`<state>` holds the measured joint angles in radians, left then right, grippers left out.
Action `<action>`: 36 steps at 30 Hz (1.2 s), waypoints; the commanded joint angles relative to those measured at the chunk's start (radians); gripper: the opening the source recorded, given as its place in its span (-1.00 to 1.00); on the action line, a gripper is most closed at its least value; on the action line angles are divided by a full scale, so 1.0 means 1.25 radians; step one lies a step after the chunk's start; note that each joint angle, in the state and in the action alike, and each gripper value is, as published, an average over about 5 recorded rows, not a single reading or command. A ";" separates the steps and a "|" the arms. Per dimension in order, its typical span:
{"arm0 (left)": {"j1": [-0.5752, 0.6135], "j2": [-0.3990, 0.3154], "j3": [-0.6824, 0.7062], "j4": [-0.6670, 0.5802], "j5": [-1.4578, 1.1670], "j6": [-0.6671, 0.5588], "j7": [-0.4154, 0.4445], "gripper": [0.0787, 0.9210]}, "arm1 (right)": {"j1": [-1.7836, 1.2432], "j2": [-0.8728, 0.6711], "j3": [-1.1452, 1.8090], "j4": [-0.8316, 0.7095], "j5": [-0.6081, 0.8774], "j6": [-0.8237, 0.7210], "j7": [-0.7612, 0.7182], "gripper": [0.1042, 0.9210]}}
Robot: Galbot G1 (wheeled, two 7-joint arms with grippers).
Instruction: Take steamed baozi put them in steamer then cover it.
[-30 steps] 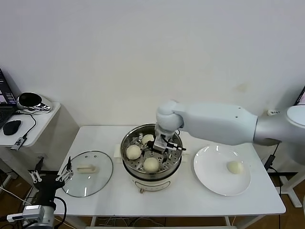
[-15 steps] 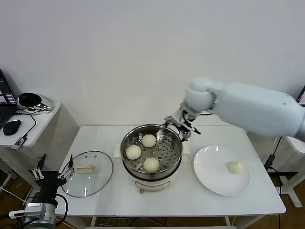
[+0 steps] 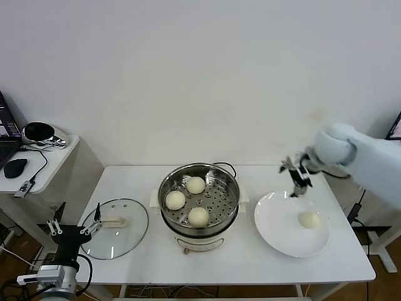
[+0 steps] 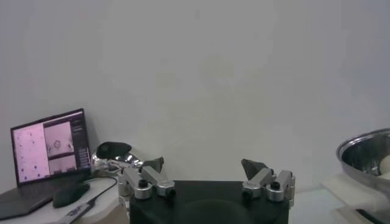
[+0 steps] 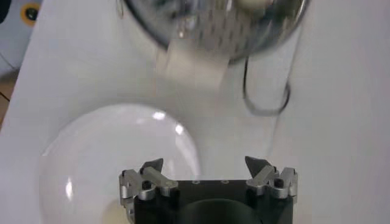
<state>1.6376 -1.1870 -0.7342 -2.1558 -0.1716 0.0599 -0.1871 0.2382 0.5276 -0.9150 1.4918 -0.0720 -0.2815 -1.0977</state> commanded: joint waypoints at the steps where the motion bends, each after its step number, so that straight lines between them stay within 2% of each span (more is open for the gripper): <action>1: 0.004 -0.002 0.002 0.002 0.004 0.001 0.000 0.77 | -0.352 -0.080 0.312 -0.095 -0.158 0.081 -0.014 0.76; 10: 0.020 -0.005 -0.005 -0.009 0.009 0.001 0.000 0.77 | -0.412 0.020 0.385 -0.220 -0.217 0.139 -0.023 0.76; 25: 0.027 -0.008 -0.014 -0.016 0.009 0.002 0.000 0.77 | -0.421 0.124 0.401 -0.311 -0.272 0.157 -0.023 0.76; 36: 0.022 -0.005 -0.016 -0.009 0.008 0.004 0.000 0.77 | -0.419 0.156 0.406 -0.355 -0.297 0.155 -0.013 0.76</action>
<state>1.6671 -1.1940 -0.7551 -2.1717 -0.1611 0.0644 -0.1868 -0.2659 0.6856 -0.4281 1.1012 -0.4168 -0.0978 -1.1185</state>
